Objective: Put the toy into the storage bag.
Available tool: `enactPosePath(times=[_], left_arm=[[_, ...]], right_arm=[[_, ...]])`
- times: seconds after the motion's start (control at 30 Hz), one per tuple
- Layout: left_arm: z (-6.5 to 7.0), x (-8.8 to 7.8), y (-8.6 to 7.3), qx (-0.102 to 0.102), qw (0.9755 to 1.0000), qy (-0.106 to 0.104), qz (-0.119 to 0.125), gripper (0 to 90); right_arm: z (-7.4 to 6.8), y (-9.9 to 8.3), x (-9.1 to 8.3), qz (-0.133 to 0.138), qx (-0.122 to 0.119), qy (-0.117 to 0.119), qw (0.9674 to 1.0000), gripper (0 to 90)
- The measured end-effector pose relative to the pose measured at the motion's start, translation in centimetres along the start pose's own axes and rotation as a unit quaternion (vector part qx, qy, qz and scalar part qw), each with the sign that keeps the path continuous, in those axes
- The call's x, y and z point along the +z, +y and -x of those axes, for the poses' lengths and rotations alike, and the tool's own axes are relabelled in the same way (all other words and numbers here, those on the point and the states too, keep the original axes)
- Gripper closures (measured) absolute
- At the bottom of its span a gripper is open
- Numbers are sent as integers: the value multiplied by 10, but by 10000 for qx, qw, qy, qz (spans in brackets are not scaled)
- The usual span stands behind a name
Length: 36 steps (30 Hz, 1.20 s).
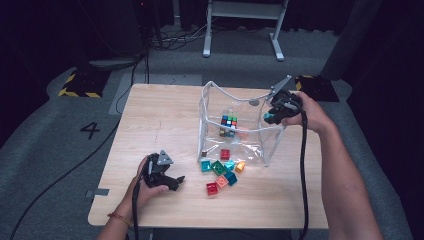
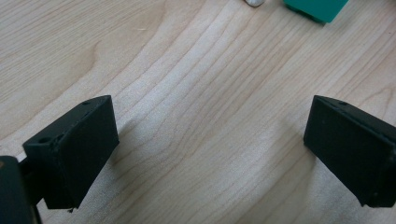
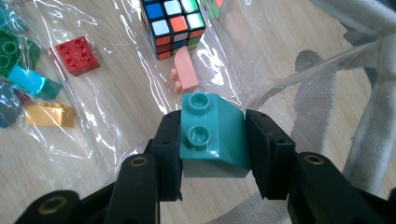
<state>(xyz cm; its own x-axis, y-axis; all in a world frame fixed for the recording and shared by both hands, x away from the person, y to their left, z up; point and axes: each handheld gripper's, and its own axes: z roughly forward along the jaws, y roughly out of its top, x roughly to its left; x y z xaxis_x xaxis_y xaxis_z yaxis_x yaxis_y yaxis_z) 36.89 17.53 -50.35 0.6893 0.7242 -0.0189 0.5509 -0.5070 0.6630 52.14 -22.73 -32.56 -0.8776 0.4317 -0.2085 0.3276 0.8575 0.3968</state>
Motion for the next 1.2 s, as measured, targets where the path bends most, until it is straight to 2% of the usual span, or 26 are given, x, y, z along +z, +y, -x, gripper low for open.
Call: enactPosePath(times=[0.17, 0.33, 0.5, 0.6, 0.67, 0.7, 0.77, 0.93, 1.03, 1.17, 1.2], left_arm=[[0, 0, 0, -1, 10000, 0, 0, 32], [0, 0, 0, -1, 10000, -3, 0, 32], [0, 0, 0, -1, 10000, 0, 0, 31], [0, 0, 0, -1, 10000, -2, -1, 31], [0, 0, 0, -2, 10000, -1, 0, 31], [0, 0, 0, 0, 10000, 0, 0, 31], [0, 0, 0, -1, 10000, 0, 1, 31], [0, 0, 0, 0, 10000, -1, -1, 31], [0, 0, 0, 1, 10000, 0, -1, 31], [0, 0, 0, 1, 10000, -1, -1, 31], [0, 0, 0, 1, 10000, 0, -1, 31]], right_arm=[[-1, -1, -2, 159, 83, -80, 9998, 548], [-3, -4, -3, 514, 292, -79, 9982, 499], [-6, -7, -14, 1038, 373, -91, 9939, 435], [-12, -10, -21, 1322, 437, -242, 9900, 378], [-16, -13, -26, 1532, 628, -324, 9857, 324], [-17, -15, -28, 1641, 641, -366, 9837, 316], [-20, -19, -34, 1856, 787, -477, 9783, 282], [-27, -31, -50, 2433, 1117, -550, 9619, 259], [-32, -40, -61, 2658, 1184, -611, 9548, 249], [-41, -52, -71, 2772, 1103, -761, 9514, 237], [-43, -54, -73, 2761, 1108, -783, 9515, 234]])
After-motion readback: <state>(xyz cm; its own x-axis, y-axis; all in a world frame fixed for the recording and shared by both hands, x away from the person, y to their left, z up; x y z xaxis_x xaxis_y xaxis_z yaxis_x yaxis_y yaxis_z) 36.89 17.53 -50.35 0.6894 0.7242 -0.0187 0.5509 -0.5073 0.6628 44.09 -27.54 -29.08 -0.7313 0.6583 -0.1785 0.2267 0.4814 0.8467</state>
